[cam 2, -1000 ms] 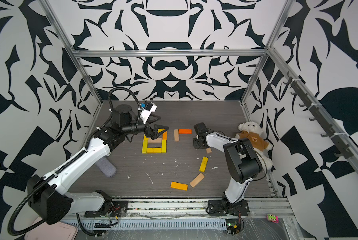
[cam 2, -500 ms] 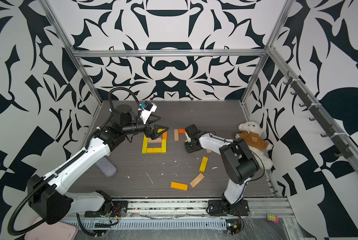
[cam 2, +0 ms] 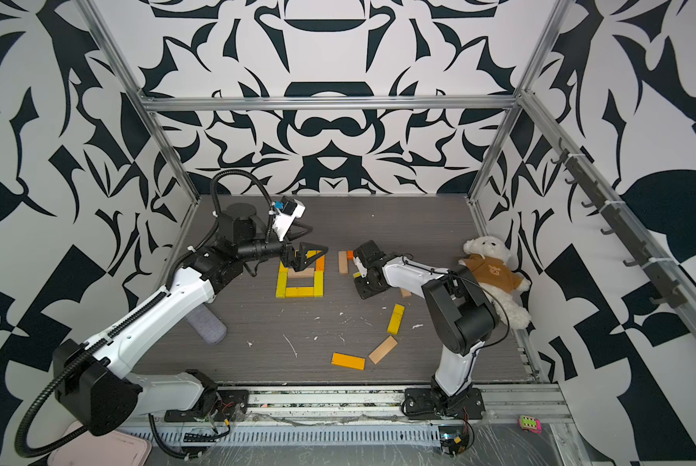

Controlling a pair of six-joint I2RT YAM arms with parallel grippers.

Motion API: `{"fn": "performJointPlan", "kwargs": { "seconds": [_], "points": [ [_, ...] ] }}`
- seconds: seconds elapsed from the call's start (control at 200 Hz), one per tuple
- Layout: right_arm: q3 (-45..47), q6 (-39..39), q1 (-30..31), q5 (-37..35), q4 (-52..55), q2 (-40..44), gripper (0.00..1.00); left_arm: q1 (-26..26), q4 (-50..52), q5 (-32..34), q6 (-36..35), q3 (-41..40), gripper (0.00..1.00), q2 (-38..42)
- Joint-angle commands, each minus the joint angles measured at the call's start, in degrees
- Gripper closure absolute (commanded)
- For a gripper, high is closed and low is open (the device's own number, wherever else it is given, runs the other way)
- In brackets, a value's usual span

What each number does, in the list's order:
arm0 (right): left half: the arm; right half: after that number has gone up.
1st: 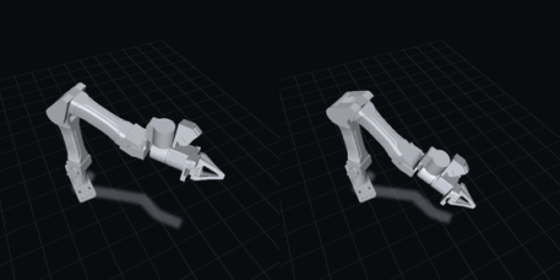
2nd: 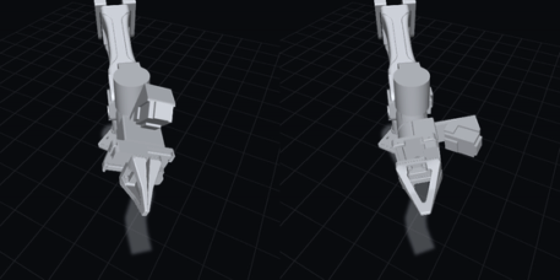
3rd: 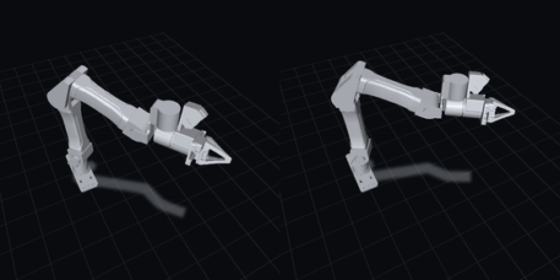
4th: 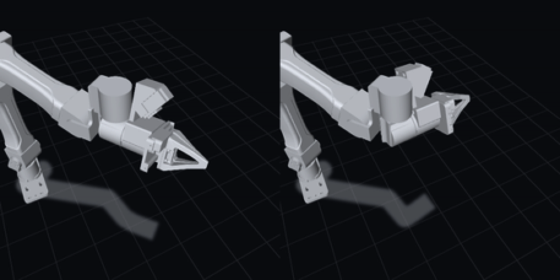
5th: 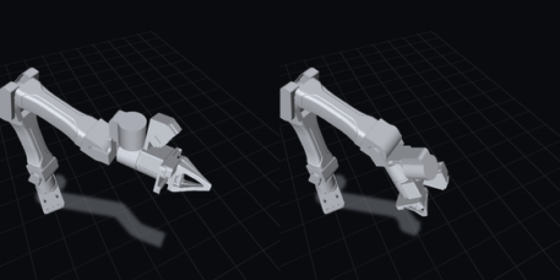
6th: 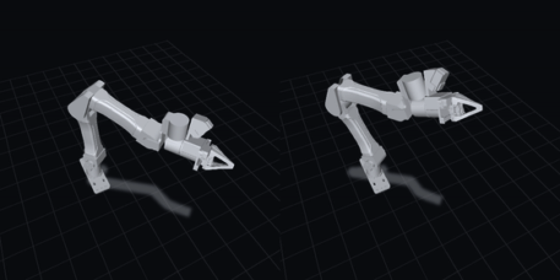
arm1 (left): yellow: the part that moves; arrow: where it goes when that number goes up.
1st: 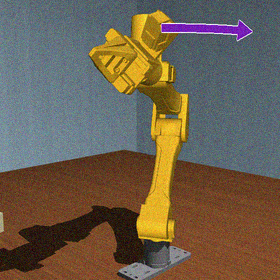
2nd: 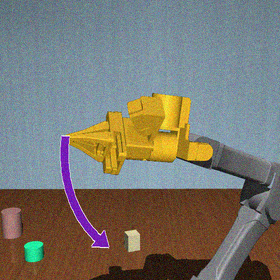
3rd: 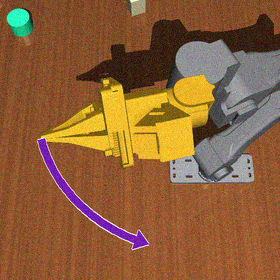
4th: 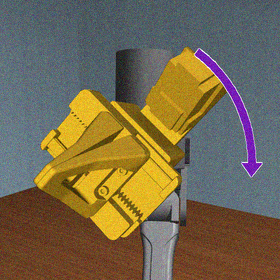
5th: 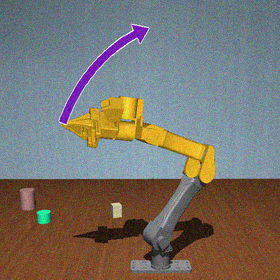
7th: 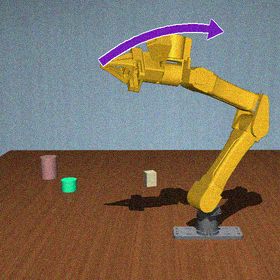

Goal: Assemble the number 8 with building blocks
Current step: Assemble the building block at the center of the board.

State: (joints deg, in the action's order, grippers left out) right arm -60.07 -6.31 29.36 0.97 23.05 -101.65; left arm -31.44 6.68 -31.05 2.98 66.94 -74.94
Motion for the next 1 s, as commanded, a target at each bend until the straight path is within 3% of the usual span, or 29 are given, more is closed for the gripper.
{"fn": "performJointPlan", "kwargs": {
  "seconds": [0.0,0.32,0.61,1.0],
  "points": [
    [0.64,-2.91,0.18,-3.72,1.33,3.17,0.52,0.15,0.79,-0.42,-0.45,0.96,0.01,1.19],
    [5.84,-9.54,-2.86,-3.7,-1.49,7.08,0.51,0.2,0.79,-0.57,-0.27,1.09,0.01,0.89],
    [4.91,-10.99,-4.98,-2.78,-2.33,6.47,0.52,0.09,0.79,-0.61,-0.21,1.02,0.01,0.93],
    [5.02,-11.42,-8.18,3.51,-5.83,4.7,0.54,-0.11,0.97,-0.52,-0.38,1.07,0.01,0.93]
  ]
}}
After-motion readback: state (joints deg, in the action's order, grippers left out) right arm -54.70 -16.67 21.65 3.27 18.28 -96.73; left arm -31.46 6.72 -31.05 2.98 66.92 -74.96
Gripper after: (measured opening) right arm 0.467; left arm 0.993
